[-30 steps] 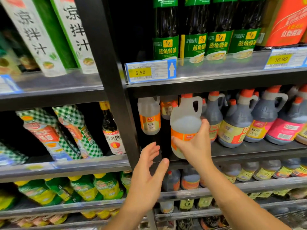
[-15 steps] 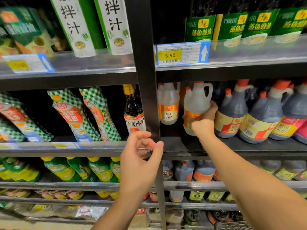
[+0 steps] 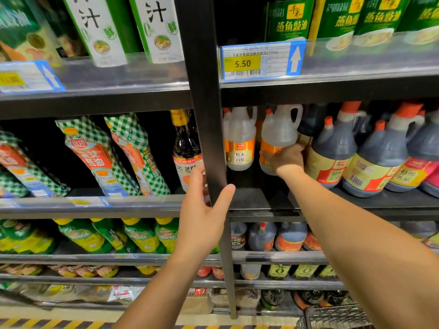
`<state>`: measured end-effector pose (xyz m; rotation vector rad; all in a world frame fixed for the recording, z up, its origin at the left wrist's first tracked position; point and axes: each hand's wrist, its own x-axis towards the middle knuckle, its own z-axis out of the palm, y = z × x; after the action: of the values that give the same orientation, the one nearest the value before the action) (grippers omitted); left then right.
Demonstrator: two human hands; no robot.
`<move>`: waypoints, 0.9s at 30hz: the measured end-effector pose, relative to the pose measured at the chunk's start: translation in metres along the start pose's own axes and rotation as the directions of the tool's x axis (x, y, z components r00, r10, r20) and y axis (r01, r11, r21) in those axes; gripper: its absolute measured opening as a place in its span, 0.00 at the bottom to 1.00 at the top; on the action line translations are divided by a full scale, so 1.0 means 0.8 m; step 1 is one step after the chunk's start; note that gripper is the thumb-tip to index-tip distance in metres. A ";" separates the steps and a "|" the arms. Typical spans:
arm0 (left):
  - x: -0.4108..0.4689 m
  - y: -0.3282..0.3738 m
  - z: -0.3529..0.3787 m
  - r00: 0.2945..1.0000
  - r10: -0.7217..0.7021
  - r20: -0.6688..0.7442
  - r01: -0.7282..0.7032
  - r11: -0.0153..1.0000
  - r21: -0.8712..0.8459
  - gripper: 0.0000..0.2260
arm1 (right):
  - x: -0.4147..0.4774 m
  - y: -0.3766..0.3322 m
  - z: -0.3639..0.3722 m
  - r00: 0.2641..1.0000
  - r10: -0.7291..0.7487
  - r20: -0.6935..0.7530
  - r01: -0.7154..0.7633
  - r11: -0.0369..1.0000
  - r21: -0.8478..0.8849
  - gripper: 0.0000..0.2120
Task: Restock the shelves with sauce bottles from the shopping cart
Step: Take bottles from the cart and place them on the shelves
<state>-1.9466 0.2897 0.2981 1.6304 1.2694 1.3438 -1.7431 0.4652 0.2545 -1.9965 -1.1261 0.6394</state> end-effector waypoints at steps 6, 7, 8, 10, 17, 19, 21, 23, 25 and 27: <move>0.001 -0.004 0.001 0.999 0.043 0.009 -0.043 0.999 0.020 0.19 | 0.011 -0.008 0.004 0.999 0.032 -0.034 -0.033 0.999 -0.033 0.54; 0.001 -0.004 0.002 0.999 0.048 0.007 -0.049 0.999 0.022 0.19 | 0.013 -0.010 0.006 0.999 0.024 -0.045 -0.026 0.999 -0.047 0.54; 0.001 -0.005 0.003 0.998 0.055 0.005 -0.055 0.998 0.023 0.19 | 0.015 -0.012 0.006 0.999 -0.001 -0.049 -0.002 0.998 -0.065 0.54; 0.002 -0.007 0.004 0.998 0.065 0.003 -0.066 0.997 0.028 0.19 | 0.017 -0.015 0.009 0.997 -0.056 -0.054 0.051 0.995 -0.090 0.51; 0.001 -0.007 0.001 0.998 0.055 0.017 -0.056 0.998 0.023 0.18 | 0.019 -0.027 0.012 0.997 0.034 -0.071 -0.040 0.995 -0.087 0.52; -0.003 -0.005 -0.001 0.998 0.062 0.029 -0.062 0.998 0.022 0.18 | 0.017 -0.030 0.010 0.996 0.070 -0.056 -0.075 0.993 -0.091 0.52; -0.014 -0.003 -0.002 0.997 0.079 -0.005 -0.078 0.996 0.030 0.19 | 0.011 -0.030 0.006 0.990 0.135 -0.046 -0.138 0.987 -0.086 0.53; -0.026 0.001 -0.004 0.980 0.143 -0.136 -0.130 0.987 0.097 0.20 | 0.003 -0.025 0.003 0.992 0.121 -0.027 -0.123 0.988 -0.091 0.51; -0.036 0.007 -0.004 0.934 0.281 -0.219 -0.249 0.954 0.166 0.19 | -0.010 -0.019 -0.004 0.997 0.075 0.023 -0.073 0.994 -0.077 0.50; -0.039 0.016 0.000 0.907 0.369 -0.202 -0.333 0.924 0.189 0.18 | -0.027 -0.014 -0.012 0.999 0.037 0.035 -0.034 0.996 -0.085 0.50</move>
<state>-1.9434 0.2561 0.2999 1.9203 1.2763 1.7397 -1.7527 0.4468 0.2705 -2.0881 -1.1591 0.6582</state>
